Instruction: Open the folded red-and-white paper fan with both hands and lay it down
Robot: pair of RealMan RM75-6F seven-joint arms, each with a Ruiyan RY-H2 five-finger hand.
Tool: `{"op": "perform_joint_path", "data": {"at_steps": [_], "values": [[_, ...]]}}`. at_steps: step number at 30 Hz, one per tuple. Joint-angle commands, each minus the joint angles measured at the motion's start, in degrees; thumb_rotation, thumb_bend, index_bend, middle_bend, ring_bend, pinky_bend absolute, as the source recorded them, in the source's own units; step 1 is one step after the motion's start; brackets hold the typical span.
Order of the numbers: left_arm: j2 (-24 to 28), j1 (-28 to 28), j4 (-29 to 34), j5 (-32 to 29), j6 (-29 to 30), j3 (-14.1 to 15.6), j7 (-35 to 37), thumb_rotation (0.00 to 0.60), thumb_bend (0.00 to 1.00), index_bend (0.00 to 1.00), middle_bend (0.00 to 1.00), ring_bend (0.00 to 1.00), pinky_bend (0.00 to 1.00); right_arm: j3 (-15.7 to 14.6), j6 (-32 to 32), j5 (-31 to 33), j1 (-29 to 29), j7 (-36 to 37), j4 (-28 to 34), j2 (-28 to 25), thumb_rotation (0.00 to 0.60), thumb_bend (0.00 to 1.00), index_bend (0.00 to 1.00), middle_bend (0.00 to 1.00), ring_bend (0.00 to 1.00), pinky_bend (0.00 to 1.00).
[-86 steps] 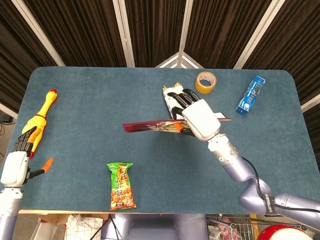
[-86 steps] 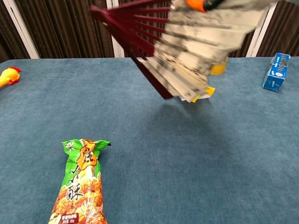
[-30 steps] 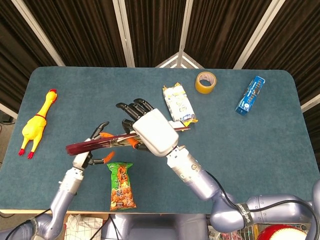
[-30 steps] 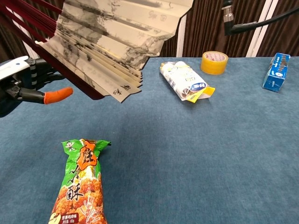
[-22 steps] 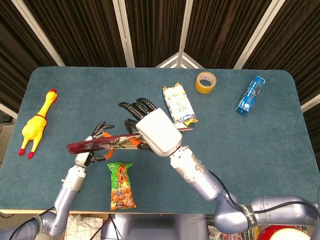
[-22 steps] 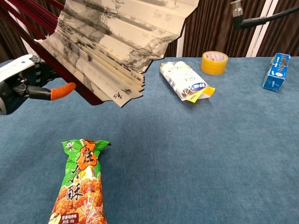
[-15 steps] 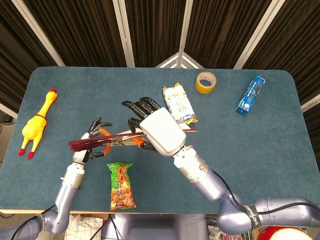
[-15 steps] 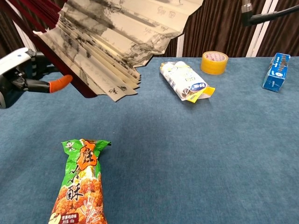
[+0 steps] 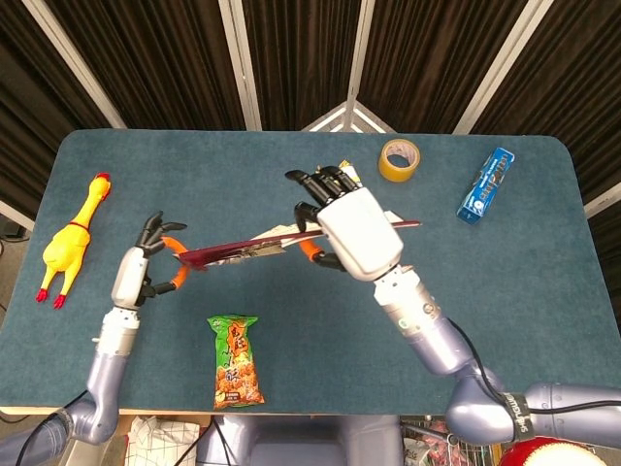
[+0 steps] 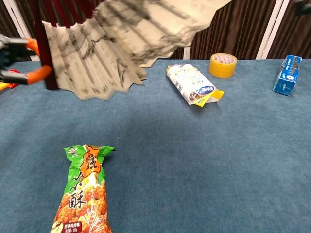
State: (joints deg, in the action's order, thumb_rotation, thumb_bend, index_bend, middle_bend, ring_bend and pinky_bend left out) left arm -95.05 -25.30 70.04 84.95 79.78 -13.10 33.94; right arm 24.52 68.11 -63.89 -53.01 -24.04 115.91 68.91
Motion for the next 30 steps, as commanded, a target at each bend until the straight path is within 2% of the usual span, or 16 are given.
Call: {"op": "perform_joint_path", "data": {"at_steps": [1, 13, 18, 24, 30], "values": [[0.65, 0.31, -1.59, 0.81, 2.18, -0.72, 1.07, 0.600, 0.54, 0.59, 0.23, 0.00, 0.09, -0.39, -0.11, -0.62, 0.92, 1.41, -0.86, -0.99, 0.600, 0.50, 1.00, 0.22, 0.27, 0.22], [0.39, -0.06, -9.53, 4.22, 11.91, -2.46, -2.59, 0.600, 0.53, 0.59, 0.23, 0.00, 0.09, -2.26, 1.34, -4.36, 4.76, 8.26, -5.50, -2.33, 0.600, 0.50, 1.00, 0.22, 0.27, 0.22], [-1.45, -0.97, -14.00, 6.68, 16.00, -2.04, -4.95, 0.600, 0.52, 0.58, 0.23, 0.00, 0.09, -4.54, 2.11, -8.29, 6.45, 10.62, -8.53, -1.75, 0.600, 0.51, 1.00, 0.22, 0.27, 0.22], [-4.42, -2.64, -19.40, 8.58, 19.45, -1.67, -7.95, 0.600, 0.52, 0.58, 0.23, 0.00, 0.09, -7.42, 2.76, -12.10, 7.88, 12.25, -13.09, 0.49, 0.600, 0.50, 1.00, 0.22, 0.27, 0.22], [-7.21, -4.14, -23.57, 9.74, 21.61, -1.10, -9.98, 0.600, 0.52, 0.57, 0.22, 0.00, 0.09, -10.02, 6.69, -17.88, 9.29, 12.94, -20.44, 5.15, 0.600, 0.51, 1.00, 0.22, 0.27, 0.22]]}}
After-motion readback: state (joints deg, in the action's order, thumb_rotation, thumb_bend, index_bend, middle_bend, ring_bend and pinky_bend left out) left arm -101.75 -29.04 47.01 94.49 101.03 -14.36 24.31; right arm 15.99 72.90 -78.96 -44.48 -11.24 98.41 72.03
